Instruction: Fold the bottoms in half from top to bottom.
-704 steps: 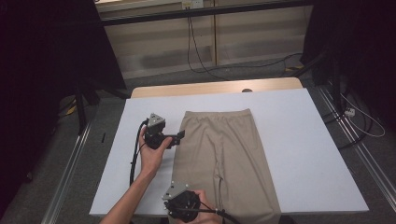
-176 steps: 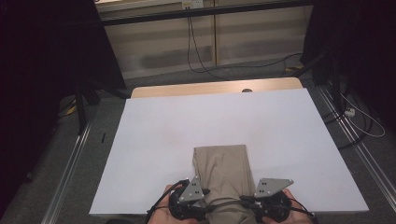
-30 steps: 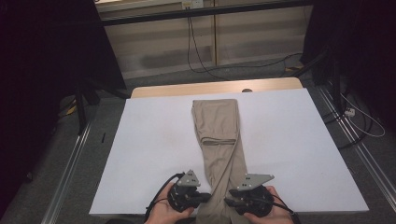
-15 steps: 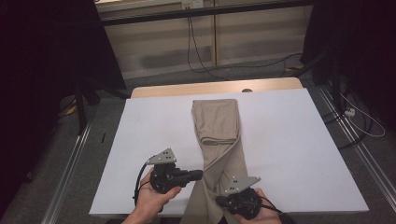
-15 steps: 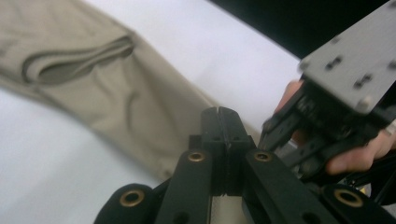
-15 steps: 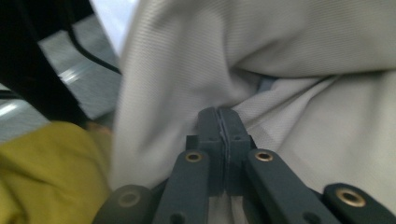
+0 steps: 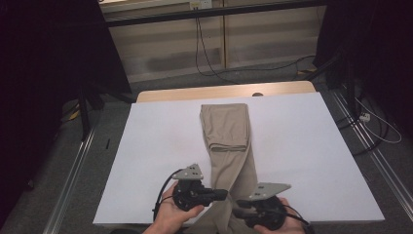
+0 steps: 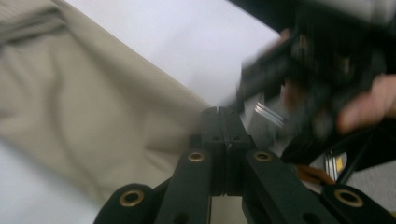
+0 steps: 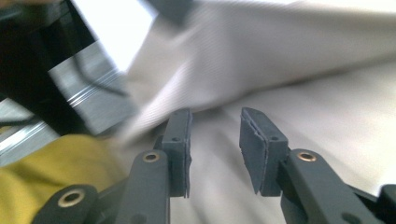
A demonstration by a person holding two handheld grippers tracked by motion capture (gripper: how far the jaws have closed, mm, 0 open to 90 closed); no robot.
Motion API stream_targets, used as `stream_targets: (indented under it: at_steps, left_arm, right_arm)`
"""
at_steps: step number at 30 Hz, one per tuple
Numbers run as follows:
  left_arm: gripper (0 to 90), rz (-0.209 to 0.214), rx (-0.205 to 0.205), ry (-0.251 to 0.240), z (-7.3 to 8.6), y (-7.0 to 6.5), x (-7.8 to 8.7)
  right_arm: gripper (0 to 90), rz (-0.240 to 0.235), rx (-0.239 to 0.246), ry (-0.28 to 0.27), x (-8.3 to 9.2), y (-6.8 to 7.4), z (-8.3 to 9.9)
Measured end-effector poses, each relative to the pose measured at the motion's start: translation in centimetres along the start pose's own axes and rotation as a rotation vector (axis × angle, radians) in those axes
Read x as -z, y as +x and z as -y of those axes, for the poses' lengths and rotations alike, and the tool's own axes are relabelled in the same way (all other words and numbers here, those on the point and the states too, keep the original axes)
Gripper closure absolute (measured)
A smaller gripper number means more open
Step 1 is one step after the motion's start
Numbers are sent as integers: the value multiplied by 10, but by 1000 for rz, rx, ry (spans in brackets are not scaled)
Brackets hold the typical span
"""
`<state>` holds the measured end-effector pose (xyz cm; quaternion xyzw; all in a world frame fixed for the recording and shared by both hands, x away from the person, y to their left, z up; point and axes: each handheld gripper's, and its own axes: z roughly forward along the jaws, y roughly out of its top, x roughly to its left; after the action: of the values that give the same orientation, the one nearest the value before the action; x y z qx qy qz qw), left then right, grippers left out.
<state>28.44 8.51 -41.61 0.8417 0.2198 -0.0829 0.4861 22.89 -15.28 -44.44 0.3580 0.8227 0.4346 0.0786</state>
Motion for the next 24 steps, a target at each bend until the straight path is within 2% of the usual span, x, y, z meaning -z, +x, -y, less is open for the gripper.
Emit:
stream_targets:
  at_steps: [3,4,6,8,9,10,11,12,13,15,17,19,20,21,23,24]
  left_arm:
    - [900,18,-8,46,2,-7,-21]
    - [900,23,-16,60,2,-9,-28]
    - [900,25,-29,90,2,-13,-42]
    - [900,40,-33,90,2,-15,-54]
    - [900,42,-33,107,3,-16,-60]
    - [890,45,-30,130,5,-18,-64]
    - [832,45,-27,148,8,-19,-67]
    - [790,56,-28,147,11,-19,-67]
    - [745,46,-27,149,12,-20,-64]
    - [666,51,-15,117,11,-17,-53]
    - [657,33,-24,85,10,-13,-38]
    - [685,-4,-14,55,11,-3,-22]
    - [708,-38,-15,48,13,2,-15]
    - [709,-89,-28,45,15,8,-10]
    - [736,-148,-28,69,21,21,-4]
    - [733,-163,-27,85,24,26,-4]
  right_arm:
    - [661,94,-28,-13,18,-14,9]
    - [664,108,-43,-19,23,-19,12]
    - [672,123,-78,-33,29,-26,16]
    - [680,132,-94,-51,30,-32,15]
    - [677,137,-101,-57,29,-33,14]
    - [665,137,-104,-57,27,-34,13]
    - [656,139,-111,-60,25,-35,12]
    - [653,138,-110,-60,24,-34,12]
    - [644,134,-104,-57,22,-34,11]
    - [623,117,-105,-48,18,-32,11]
    - [609,117,-98,-34,15,-28,12]
    - [597,109,-90,-30,14,-25,11]
    - [590,100,-90,-18,12,-25,12]
    - [589,97,-101,-3,9,-24,13]
    - [580,110,-84,31,5,-22,14]
    - [592,129,-68,55,2,-20,16]
